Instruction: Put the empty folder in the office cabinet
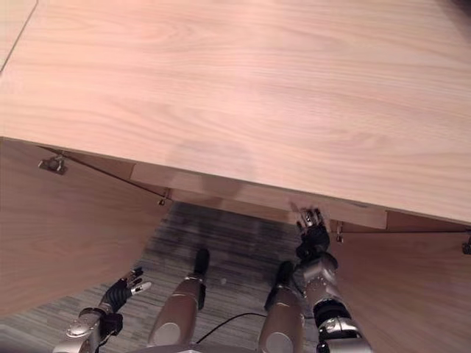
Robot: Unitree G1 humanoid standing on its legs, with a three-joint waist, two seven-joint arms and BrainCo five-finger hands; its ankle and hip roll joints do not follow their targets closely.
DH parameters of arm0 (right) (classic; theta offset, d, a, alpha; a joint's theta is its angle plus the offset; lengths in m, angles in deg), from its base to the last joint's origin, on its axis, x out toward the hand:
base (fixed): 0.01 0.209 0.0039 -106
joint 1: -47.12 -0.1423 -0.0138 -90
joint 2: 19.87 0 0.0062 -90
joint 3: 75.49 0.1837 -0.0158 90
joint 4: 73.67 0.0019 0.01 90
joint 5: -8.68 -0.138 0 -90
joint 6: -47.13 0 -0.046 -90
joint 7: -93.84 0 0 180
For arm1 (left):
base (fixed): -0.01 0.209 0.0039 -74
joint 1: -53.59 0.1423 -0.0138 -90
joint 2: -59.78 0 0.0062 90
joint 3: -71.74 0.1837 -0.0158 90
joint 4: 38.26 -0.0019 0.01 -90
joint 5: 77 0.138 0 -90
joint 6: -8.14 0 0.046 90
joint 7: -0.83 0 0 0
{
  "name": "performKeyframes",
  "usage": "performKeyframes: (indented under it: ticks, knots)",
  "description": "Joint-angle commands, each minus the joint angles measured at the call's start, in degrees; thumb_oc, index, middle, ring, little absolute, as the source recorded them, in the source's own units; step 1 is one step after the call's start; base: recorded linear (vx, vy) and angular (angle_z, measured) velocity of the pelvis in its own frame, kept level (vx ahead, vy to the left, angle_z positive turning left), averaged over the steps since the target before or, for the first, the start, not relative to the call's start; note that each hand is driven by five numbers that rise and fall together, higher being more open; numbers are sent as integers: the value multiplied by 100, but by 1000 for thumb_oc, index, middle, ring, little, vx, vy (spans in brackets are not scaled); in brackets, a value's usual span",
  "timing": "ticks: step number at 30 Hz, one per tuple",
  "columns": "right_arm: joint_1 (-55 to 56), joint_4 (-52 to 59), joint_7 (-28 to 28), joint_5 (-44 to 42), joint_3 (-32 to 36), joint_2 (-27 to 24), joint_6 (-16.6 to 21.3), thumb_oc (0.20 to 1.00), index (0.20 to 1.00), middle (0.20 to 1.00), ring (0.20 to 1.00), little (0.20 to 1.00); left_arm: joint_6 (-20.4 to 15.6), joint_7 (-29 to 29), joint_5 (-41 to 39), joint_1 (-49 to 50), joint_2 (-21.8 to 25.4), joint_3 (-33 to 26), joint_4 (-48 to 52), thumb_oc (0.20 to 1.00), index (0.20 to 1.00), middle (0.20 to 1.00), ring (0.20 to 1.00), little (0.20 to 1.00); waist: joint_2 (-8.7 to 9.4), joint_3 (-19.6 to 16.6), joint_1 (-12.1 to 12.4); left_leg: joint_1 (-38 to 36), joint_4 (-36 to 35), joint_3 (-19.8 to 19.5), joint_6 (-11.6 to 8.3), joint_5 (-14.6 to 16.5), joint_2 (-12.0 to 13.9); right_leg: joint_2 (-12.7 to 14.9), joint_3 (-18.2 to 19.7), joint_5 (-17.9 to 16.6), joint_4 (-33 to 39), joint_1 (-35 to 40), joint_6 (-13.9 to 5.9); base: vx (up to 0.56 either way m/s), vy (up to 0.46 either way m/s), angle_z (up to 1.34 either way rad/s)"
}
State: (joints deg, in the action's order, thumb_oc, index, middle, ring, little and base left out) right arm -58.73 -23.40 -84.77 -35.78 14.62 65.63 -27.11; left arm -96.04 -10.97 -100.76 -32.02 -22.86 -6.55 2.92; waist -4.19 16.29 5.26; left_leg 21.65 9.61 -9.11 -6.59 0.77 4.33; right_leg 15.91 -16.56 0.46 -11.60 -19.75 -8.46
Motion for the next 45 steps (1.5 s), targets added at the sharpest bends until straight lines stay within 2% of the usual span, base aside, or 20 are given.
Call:
performKeyframes:
  ticks: [1, 3, 4, 5, 6, 13, 29, 36, 45]
  knots:
    - [84, 823, 853, 1842, 208, -320, 461, 200, 200, 200, 200, 200, -199, 84, 156, 150, 88, 59, 49, 1000, 1000, 1000, 1000, 1000, -49, 104, 90, -183, -482, -393, -235, 12, 265, 233, -97, 448, -526, 370, -328, 10, 1, 11]
    - [44, 1060, 1222, 2655, 209, -538, 405, 200, 200, 200, 200, 200, -240, 126, 246, 162, 62, 66, 62, 1000, 1000, 1000, 1000, 1000, -61, 124, 117, -158, -473, -435, -224, 12, 247, 236, -125, 465, -542, 368, -333, 7, -8, 11]
    - [47, 1069, 1231, 2665, 208, -535, 399, 200, 200, 200, 200, 200, -240, 127, 247, 162, 60, 67, 62, 1000, 1000, 1000, 1000, 1000, -64, 124, 115, -156, -472, -438, -225, 13, 248, 236, -128, 466, -543, 369, -333, 9, -14, 11]
    - [-34, 1197, 1560, 3359, 141, -733, 316, 200, 200, 200, 200, 200, -265, 164, 337, 160, 55, 90, 77, 1000, 1000, 1000, 1000, 1000, -70, 141, 142, -142, -472, -465, -214, 7, 239, 237, -151, 490, -571, 363, -333, 4, -13, 9]
    - [-80, 1305, 1661, 3625, 105, -796, 271, 200, 200, 200, 200, 200, -285, 173, 376, 156, 60, 128, 108, 1000, 1000, 1000, 1000, 1000, -65, 158, 148, -136, -464, -480, -213, 13, 233, 235, -148, 499, -570, 369, -335, 1, -19, 5]
    - [-351, 1339, 1908, 4308, -200, -987, 47, 200, 200, 200, 200, 200, -321, 199, 348, 134, 110, 294, 304, 1000, 1000, 1000, 1000, 1000, -43, 218, 218, -56, -456, -524, -215, -10, 225, 209, -152, 509, -563, 331, -323, 0, 0, 0]
    - [-660, 297, 1709, 4066, -733, -895, -202, 200, 200, 200, 200, 200, -301, 310, 231, -6, 131, 466, 345, 1000, 1000, 1000, 1000, 1000, -106, 363, 335, 127, -298, -642, -235, -8, 192, 219, -198, 612, -763, 207, -286, 0, -4, 2]
    - [-1017, -638, 1664, 3894, -955, -908, -307, 200, 200, 200, 200, 200, -290, 330, 197, -87, 228, 603, 379, 1000, 1000, 1000, 1000, 1000, -150, 440, 418, 247, -240, -705, -243, -12, 174, 232, -241, 656, -869, 96, -276, 0, 0, 0]
    - [-2041, -1979, 1644, 3023, -933, -1160, -339, 200, 200, 200, 200, 200, -274, 388, 52, -291, 356, 937, 533, 1000, 1000, 1000, 1000, 1000, -318, 712, 568, 588, 73, -731, -244, 14, 84, 312, -220, 785, -1236, -230, -250, -16, -1, 5]
